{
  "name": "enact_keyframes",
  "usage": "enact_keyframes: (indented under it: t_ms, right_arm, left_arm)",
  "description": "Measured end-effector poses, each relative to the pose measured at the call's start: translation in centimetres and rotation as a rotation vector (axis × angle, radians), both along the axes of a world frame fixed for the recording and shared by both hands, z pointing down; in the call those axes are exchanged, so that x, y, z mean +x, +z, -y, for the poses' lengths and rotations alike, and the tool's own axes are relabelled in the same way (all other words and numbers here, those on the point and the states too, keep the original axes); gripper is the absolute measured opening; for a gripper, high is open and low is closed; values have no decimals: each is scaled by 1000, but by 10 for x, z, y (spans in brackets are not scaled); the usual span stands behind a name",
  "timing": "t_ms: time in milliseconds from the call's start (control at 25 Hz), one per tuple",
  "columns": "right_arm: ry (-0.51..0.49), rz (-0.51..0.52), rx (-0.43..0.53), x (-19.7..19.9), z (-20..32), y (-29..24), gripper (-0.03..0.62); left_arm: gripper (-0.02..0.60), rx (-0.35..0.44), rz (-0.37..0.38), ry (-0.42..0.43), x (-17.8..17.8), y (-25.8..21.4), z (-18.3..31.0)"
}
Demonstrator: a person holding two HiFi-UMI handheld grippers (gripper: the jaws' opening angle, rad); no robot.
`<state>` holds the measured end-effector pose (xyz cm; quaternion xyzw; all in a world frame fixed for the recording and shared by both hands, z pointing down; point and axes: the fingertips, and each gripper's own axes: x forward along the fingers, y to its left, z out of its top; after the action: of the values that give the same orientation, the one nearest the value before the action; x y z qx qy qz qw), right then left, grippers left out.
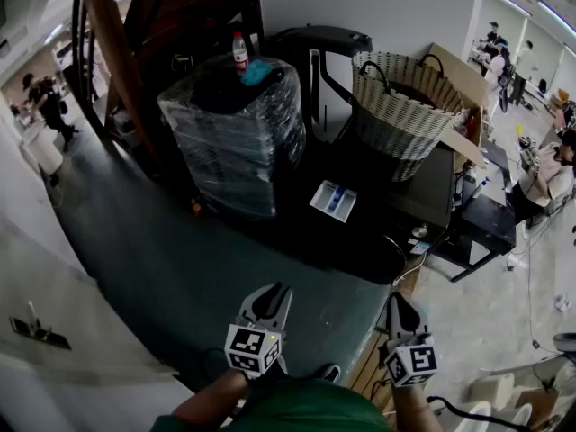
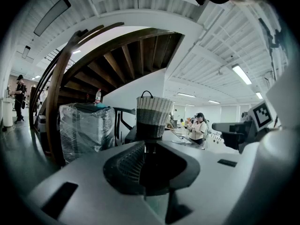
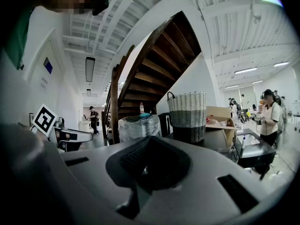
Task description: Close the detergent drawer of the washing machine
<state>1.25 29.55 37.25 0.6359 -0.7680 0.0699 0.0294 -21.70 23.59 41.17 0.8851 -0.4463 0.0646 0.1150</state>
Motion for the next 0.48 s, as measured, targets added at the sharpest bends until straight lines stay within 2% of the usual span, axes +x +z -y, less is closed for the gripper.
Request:
enact_keyframes:
  t_ms: [480]
  right_arm:
    - [-10, 31, 24, 5, -7, -1, 23]
  left_arm:
    - [86, 9, 21, -19, 2, -4, -7]
